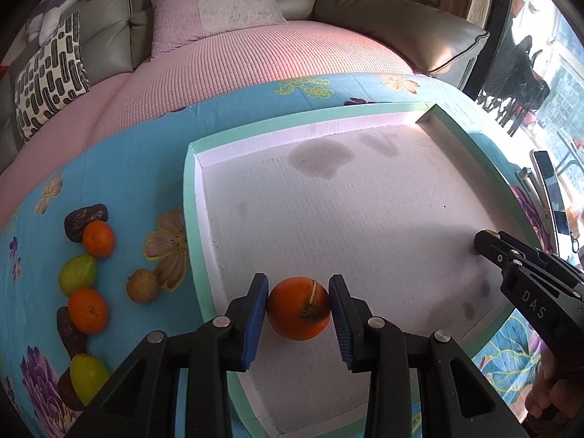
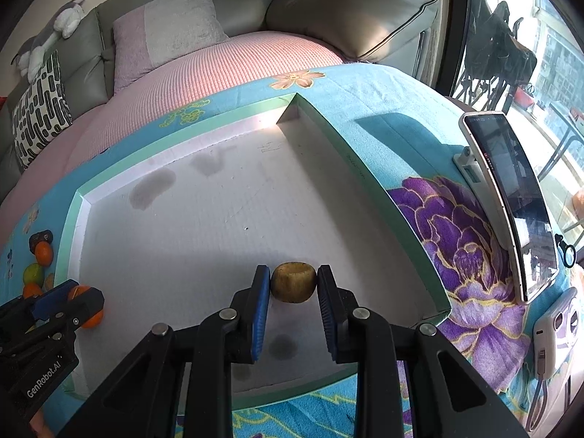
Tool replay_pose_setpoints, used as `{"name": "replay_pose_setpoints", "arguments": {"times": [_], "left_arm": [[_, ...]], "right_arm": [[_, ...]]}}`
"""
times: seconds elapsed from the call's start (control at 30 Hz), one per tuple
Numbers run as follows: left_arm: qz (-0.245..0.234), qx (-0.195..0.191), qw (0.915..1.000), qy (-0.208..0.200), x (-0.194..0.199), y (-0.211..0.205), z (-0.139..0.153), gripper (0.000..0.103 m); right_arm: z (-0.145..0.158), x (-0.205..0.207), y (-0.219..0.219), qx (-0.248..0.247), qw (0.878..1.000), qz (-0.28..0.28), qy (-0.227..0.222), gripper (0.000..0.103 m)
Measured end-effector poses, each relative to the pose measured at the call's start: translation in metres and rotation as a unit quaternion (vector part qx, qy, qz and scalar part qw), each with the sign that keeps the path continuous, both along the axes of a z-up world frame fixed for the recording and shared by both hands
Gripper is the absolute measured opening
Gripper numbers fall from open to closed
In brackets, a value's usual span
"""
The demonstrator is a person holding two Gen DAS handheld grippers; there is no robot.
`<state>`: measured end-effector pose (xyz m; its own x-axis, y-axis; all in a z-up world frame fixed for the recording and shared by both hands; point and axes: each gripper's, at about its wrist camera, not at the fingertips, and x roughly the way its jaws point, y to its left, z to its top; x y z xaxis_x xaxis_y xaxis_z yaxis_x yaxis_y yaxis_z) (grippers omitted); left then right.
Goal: Organize fruits
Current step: 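Carry the brown fruit in the right gripper over the tray while the left carries the tangerine there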
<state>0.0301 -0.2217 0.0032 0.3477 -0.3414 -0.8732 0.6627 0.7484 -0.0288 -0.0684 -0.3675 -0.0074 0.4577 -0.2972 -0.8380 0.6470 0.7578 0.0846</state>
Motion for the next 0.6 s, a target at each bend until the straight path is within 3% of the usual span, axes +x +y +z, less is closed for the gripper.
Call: {"name": "replay_pose_setpoints", "arguments": {"times": [0.47,0.6], "left_arm": [[0.006,0.009,0.9999,-0.008,-0.0025,-0.0029,0.0024,0.038],[0.006,0.009,0.9999,-0.012,-0.0036,-0.0021,0.0048,0.047]], "right_arm": [[0.0014,-0.0007,0.0013,-0.009,1.0,0.001,0.005,0.028],[0.004,-0.0012,0.0018,-0.02,1.0,-0.001,0.012,0.03]]}}
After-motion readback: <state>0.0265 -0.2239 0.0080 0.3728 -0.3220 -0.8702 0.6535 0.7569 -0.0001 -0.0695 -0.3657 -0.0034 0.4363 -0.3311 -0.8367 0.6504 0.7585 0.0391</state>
